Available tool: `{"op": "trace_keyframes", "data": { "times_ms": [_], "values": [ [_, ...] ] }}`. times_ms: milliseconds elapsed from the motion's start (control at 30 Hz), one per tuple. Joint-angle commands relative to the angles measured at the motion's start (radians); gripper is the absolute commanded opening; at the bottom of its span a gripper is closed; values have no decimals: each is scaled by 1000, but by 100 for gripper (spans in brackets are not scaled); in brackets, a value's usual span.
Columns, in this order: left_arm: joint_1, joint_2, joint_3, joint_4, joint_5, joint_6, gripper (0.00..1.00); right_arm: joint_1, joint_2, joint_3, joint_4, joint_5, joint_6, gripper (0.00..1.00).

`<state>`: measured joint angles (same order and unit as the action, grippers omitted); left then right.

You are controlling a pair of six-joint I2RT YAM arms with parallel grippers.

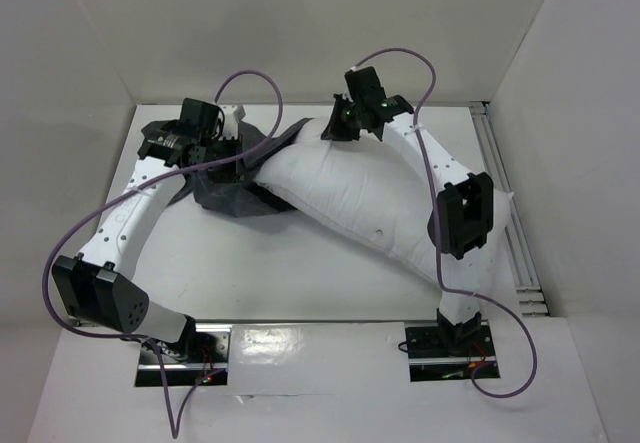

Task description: Put the pillow into the pillowcase

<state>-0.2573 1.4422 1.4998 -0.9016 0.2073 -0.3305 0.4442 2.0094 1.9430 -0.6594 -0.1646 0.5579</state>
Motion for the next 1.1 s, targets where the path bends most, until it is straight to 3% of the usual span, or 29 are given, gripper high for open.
{"op": "trace_keyframes", "data": {
  "times_ms": [0,67,333,467,567,633,667,700,767,833,900,933,967,1000,1067],
  "values": [
    [-5,-40,31,-40,18,36,0,-39,18,88,97,68,31,0],
    [-5,-49,43,-40,-6,13,0,-9,44,88,69,68,-8,0],
    [-5,66,281,-39,93,11,0,123,146,128,-51,426,-82,0],
    [-5,118,320,-51,128,11,0,201,167,148,-83,478,-119,0],
    [-14,161,320,-51,165,11,0,261,111,55,-17,468,-148,0],
    [-14,185,310,-62,193,21,20,272,34,-68,90,415,-157,0],
    [-14,217,310,-71,210,36,50,272,2,-123,134,393,-142,0],
    [-14,234,319,-86,210,36,62,272,-7,-147,153,372,-142,0],
    [-14,263,342,-117,175,45,77,272,-8,-179,173,337,-118,0],
    [-3,282,376,-126,144,32,83,261,-8,-197,173,310,-118,0],
    [16,291,395,-116,115,6,79,251,-8,-197,173,286,-109,0],
    [27,291,404,-103,101,-4,72,251,-8,-210,187,277,-108,0],
    [27,291,404,-91,86,-4,52,242,-8,-223,187,263,-108,0],
    [27,302,404,-91,45,-16,43,241,-8,-223,202,254,-99,0],
    [27,302,415,-54,11,-27,37,231,-8,-237,213,241,-99,0]
  ]
}}
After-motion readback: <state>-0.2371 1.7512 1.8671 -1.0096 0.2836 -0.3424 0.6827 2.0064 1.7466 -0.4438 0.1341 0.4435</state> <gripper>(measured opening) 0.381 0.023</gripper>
